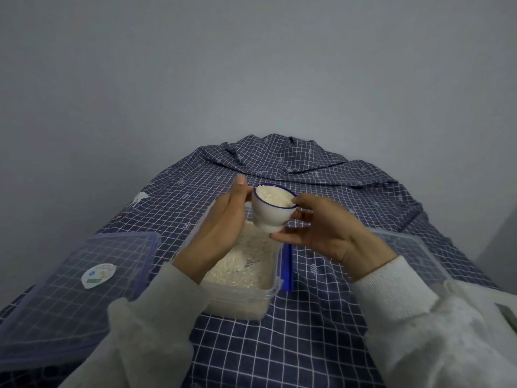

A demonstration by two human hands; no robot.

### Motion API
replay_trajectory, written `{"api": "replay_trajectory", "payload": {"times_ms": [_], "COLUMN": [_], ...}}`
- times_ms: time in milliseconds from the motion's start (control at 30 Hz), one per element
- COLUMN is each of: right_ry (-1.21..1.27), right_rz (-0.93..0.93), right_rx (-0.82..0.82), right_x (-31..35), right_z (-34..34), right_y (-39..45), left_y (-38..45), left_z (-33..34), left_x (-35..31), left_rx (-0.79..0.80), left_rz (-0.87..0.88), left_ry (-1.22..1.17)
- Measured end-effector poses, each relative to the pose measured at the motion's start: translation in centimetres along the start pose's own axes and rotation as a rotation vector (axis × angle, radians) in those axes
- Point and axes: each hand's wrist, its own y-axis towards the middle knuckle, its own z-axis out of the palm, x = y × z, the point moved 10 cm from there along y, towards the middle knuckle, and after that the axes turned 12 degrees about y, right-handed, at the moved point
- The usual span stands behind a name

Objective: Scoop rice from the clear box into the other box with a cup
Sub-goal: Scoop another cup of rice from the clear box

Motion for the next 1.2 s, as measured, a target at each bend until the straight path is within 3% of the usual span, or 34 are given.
{"api": "replay_trajectory", "payload": {"times_ms": [633, 1200], "right_ry": [0.054, 0.075], "right_rz": [-0.179, -0.268], "right_rx": [-0.134, -0.359], "right_x": [6.6, 9.1], "right_z": [-12.0, -22.4], "right_y": [-6.3, -11.7], "left_y": [0.0, -0.8], "left_z": [12.5, 21.8], "left_x": [-6.1, -9.1], "left_rx": [0.206, 0.332], "left_rz": [0.105, 0.144], "left_ry": [-0.012, -0.007]}}
